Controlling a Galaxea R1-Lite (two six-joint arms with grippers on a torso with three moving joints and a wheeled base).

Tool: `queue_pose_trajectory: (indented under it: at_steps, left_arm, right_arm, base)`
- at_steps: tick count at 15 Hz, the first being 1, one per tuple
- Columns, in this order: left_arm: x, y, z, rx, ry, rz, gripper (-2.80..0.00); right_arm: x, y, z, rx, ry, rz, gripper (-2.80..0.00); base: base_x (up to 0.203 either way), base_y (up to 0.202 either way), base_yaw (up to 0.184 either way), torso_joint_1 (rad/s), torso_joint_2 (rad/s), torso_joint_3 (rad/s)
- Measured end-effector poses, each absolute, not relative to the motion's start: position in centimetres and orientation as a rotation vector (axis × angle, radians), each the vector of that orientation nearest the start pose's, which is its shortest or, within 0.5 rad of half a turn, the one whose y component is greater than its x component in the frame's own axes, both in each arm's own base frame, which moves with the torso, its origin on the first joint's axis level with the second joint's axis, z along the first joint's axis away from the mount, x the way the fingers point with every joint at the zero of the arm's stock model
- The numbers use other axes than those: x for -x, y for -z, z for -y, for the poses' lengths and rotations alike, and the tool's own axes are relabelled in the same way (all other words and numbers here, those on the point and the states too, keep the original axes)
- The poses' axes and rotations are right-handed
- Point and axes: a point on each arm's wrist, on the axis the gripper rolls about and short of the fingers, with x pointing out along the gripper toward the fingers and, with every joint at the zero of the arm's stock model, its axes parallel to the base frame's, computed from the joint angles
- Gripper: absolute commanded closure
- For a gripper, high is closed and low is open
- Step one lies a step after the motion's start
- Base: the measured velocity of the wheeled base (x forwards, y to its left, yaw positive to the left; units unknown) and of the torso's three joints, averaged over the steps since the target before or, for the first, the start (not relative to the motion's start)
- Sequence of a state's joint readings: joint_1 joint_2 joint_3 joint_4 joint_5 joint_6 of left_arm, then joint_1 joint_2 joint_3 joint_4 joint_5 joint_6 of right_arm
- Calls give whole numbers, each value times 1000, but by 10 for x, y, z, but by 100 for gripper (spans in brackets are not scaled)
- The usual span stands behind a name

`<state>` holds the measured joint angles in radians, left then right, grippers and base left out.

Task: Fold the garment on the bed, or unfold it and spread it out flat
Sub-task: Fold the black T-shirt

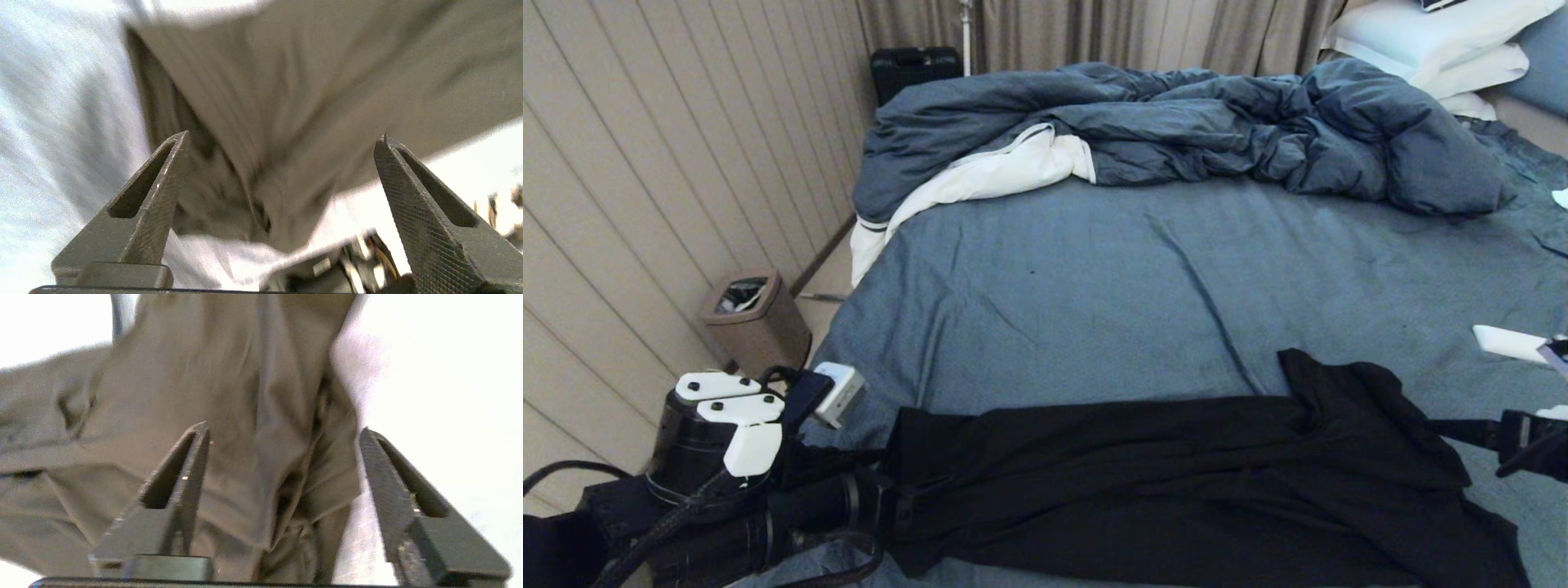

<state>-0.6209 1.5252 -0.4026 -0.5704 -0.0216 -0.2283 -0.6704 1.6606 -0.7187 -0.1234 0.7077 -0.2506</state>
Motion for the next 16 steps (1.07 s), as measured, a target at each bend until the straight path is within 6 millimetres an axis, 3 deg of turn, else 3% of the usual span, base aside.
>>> queue_pose_trajectory:
  at_steps: [1,8,12,16]
  left_arm:
    - [-180,-127,128,51,544,-591,0]
    - [-211,-162,123,84,386,-488,0]
    - [-216,-159,121,101,292,-489,0]
    - [-217,-152,122,104,289,-510,0]
  right_arm:
    - [-211,-135,151,-274,-100,-604,-280]
    - [-229,-141,169,-317,-66,-582,-280]
    - [-255,-121,182,-363,-48,-637,-280]
    - [-280,-112,182,-398,-20,-672,-280]
  base:
    - [0,0,0,0,0,0]
    - [0,0,0,0,0,0]
    - [0,0,0,0,0,0]
    - [0,0,0,0,0,0]
